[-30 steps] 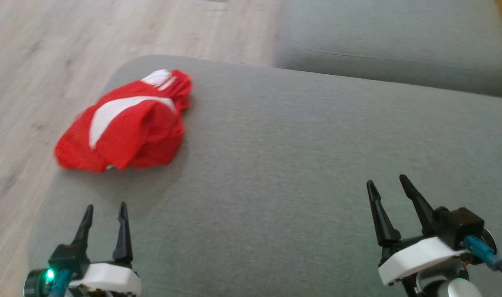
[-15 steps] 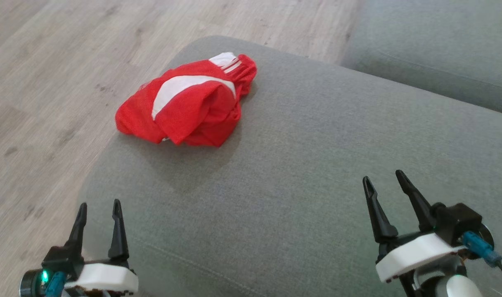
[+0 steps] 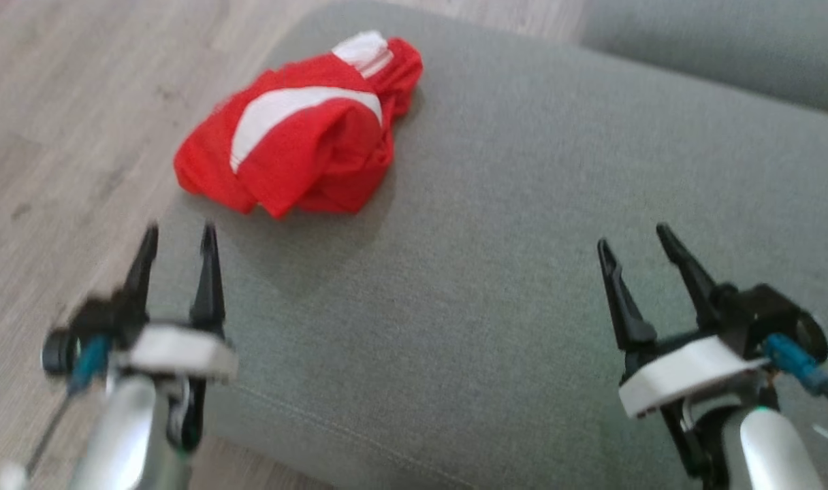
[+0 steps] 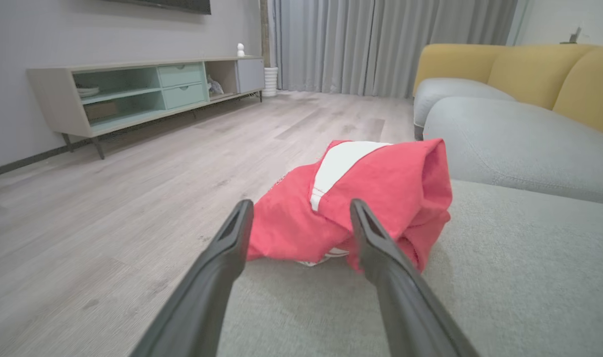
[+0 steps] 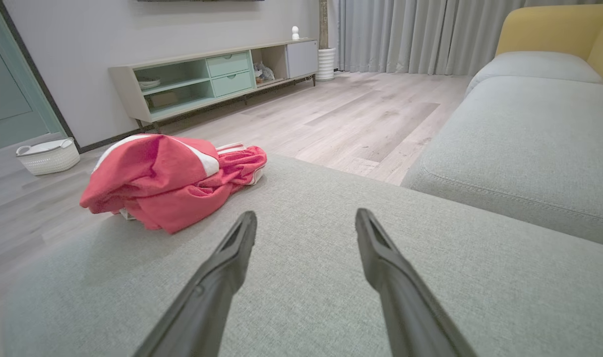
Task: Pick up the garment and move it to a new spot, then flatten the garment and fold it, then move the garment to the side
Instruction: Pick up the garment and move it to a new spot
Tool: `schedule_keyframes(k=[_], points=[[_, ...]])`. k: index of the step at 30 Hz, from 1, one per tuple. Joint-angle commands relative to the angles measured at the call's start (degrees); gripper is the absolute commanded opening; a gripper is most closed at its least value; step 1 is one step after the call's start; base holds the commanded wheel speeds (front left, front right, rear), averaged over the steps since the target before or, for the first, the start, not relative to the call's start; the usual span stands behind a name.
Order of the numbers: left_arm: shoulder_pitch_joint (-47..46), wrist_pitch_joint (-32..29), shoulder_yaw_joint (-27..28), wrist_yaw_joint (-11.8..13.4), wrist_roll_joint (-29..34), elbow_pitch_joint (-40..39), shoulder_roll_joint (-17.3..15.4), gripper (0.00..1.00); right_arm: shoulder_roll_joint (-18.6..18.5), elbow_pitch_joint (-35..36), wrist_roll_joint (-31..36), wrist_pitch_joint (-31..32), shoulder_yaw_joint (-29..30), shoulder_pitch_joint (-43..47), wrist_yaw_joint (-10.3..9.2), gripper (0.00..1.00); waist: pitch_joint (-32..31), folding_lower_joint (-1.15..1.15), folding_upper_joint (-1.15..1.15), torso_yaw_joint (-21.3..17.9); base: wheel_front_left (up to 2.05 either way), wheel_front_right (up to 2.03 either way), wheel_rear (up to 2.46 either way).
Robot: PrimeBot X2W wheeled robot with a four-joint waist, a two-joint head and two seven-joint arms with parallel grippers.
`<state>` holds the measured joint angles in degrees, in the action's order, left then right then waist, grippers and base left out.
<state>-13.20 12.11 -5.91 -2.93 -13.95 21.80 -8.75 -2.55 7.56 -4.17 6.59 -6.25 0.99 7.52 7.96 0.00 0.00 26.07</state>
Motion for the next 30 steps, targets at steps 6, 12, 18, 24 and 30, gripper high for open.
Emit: schedule_keyframes(k=[6, 12, 18, 24, 30], points=[[-15.01, -5.96, -0.55, -3.05, -1.83, 4.73, -4.04, 1.0, -0.32, 4.01, 2.6, 2.15, -1.4, -5.63, -0.03, 1.0, 8.86, 0.0, 0.0, -2.34, 0.0, 0.0, 0.0], [-26.3, -13.6, -4.33, -4.47, -6.72, 11.71, -7.75, 1.0, -0.32, 5.11, 4.16, 3.16, -1.39, -8.25, -0.03, 1.0, 14.0, 0.0, 0.0, -3.38, 0.0, 0.0, 0.0], [-33.58, -23.7, -12.68, -4.54, -19.49, 16.25, -12.65, 1.0, -0.32, 5.29, 5.1, 3.62, -1.71, -10.28, -0.03, 1.0, 17.07, 0.0, 0.0, -4.19, 0.0, 0.0, 0.0], [-37.22, -32.73, -18.61, -4.55, -31.4, 18.96, -16.08, 0.47, -0.32, 4.83, 5.02, 3.72, -1.78, -11.56, -0.03, 1.0, 18.27, 0.0, 0.0, -4.9, 0.0, 0.0, 0.0], [-39.2, -26.21, -22.79, -4.55, -31.72, 19.4, -20.52, 0.0, -0.32, 4.37, 4.6, 2.97, -0.9, -11.35, -0.03, 1.0, 16.79, 0.0, 0.0, -5.47, 0.0, 0.0, 0.0]])
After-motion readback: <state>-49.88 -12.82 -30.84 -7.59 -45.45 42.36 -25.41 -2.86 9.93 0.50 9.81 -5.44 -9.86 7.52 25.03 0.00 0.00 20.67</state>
